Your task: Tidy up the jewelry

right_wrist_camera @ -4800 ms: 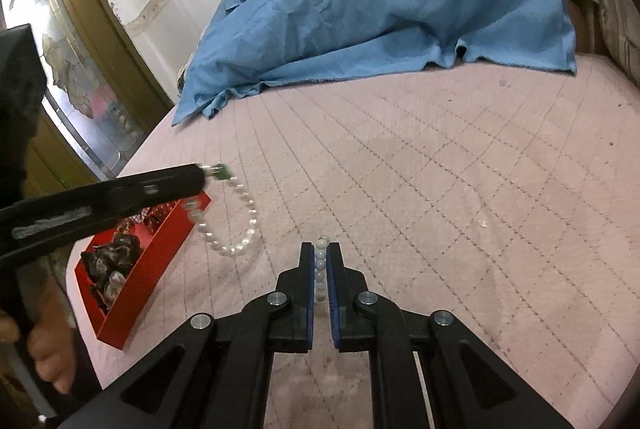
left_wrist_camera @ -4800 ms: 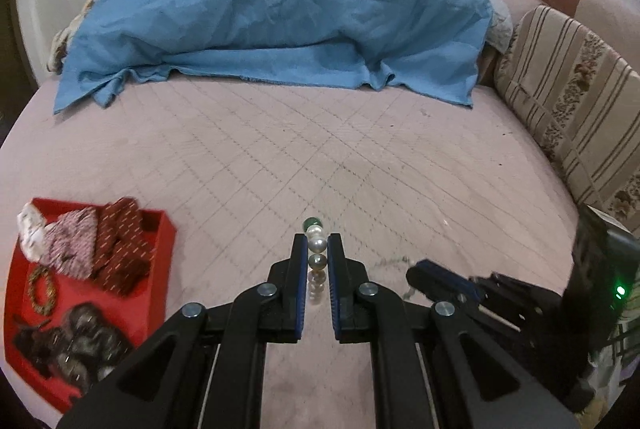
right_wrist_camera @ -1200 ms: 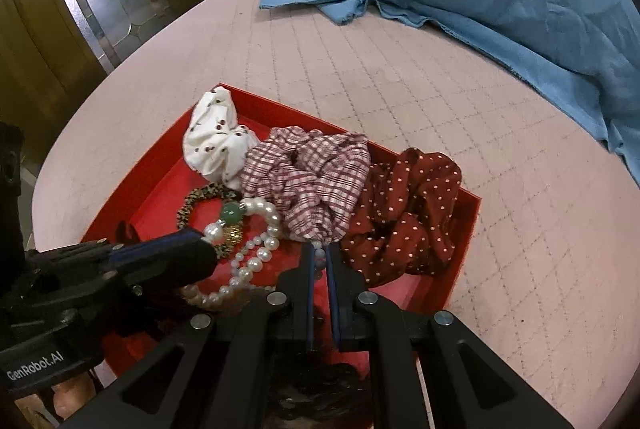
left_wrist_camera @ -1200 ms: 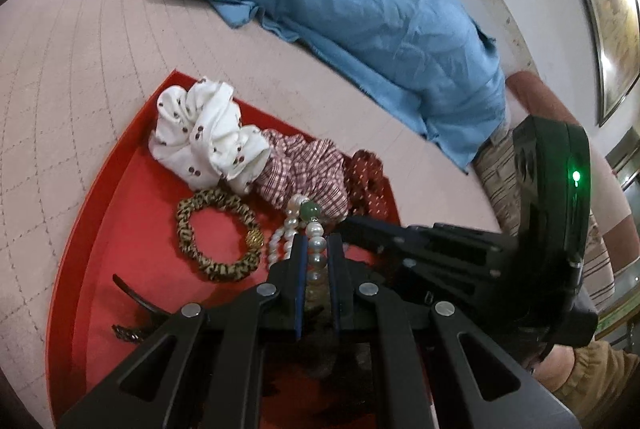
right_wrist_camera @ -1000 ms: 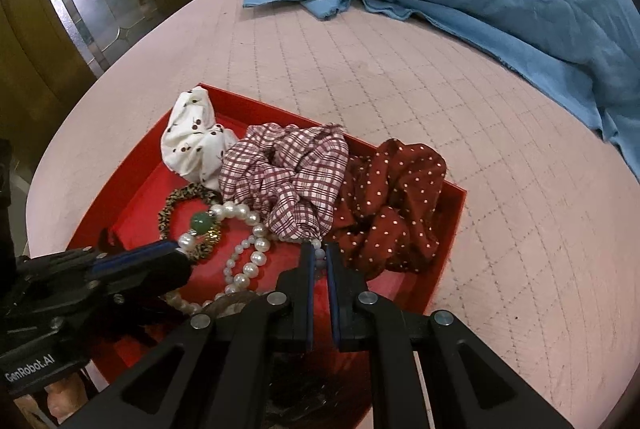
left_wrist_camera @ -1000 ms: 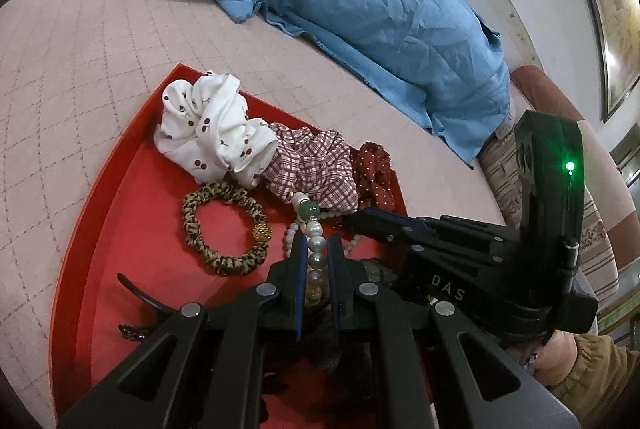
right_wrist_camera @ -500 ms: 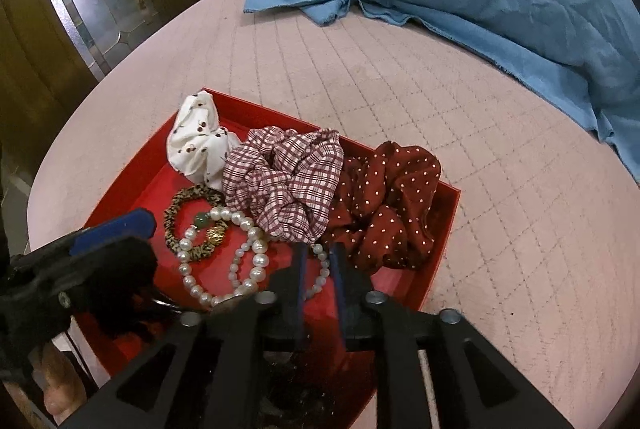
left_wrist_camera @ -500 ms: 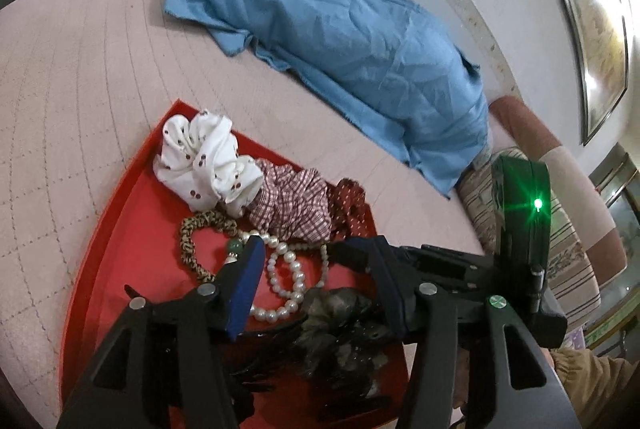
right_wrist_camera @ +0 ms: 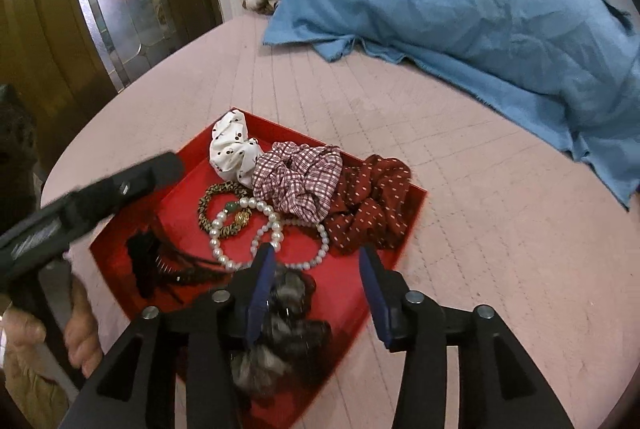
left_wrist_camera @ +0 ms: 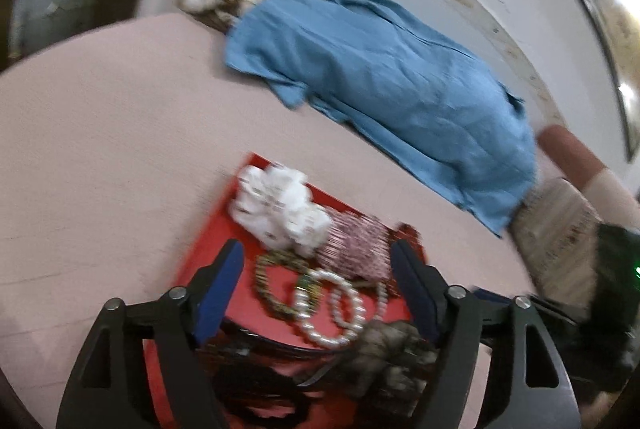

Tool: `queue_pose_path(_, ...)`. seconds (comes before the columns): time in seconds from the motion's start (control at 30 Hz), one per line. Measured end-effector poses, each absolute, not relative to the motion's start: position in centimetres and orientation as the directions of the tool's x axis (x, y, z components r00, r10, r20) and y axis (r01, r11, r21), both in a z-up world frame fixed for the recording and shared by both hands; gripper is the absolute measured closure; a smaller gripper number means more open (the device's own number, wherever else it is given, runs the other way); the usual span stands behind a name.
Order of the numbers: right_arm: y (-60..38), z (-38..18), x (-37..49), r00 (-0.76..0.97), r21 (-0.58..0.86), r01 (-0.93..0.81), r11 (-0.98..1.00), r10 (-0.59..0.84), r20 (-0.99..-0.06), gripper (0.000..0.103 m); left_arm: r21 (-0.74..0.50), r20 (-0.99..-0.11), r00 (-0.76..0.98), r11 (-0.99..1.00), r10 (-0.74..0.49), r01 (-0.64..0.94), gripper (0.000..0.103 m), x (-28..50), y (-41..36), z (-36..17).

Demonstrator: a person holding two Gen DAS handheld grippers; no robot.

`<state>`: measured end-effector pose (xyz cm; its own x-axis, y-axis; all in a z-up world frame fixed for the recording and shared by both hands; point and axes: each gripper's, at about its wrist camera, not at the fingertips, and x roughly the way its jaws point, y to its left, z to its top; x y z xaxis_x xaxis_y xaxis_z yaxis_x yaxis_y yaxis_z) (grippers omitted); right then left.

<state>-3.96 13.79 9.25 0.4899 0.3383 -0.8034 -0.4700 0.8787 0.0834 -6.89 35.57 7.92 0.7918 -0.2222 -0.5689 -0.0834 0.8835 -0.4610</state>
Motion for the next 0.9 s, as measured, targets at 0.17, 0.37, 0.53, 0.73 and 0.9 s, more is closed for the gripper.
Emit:
queue_pose_path(0.17,11.4,10.0,-6.3,0.526,0.056,-0.463,0.885,0.325,-0.786,0.045,-0.336,-0.585,0.811,0.905,0.016,-0.26,0.021,-8.2,36.3,8.4)
queue_pose_path(0.37,8.1,10.4,-8.0,0.559,0.035,-0.44,0.897,0.304,-0.771,0.043,-0.166,-0.582,0.78,0.905,0.23,-0.391,0.021,-9.8,34.3,10.1)
queue_pose_path(0.53,4.6,10.7,-8.7,0.568,0.098,-0.383,0.918,0.319,-0.759,0.04,-0.073,-0.501,0.798,0.902,0.336,-0.426,0.004,-12.3,30.7,12.9)
queue_pose_path(0.73,1.2,11.0,-9.8,0.595,0.141,-0.33,0.933,0.321,-0.737,0.039,-0.057,-0.483,0.807,0.907,0.34,-0.416,0.003,-14.2,26.9,16.2)
queue_pose_path(0.9,-1.7,11.5,-11.0,0.63,0.165,-0.285,0.944,0.314,-0.71,0.035,-0.095,-0.457,0.844,0.929,0.279,-0.358,0.003,-16.1,24.3,18.6)
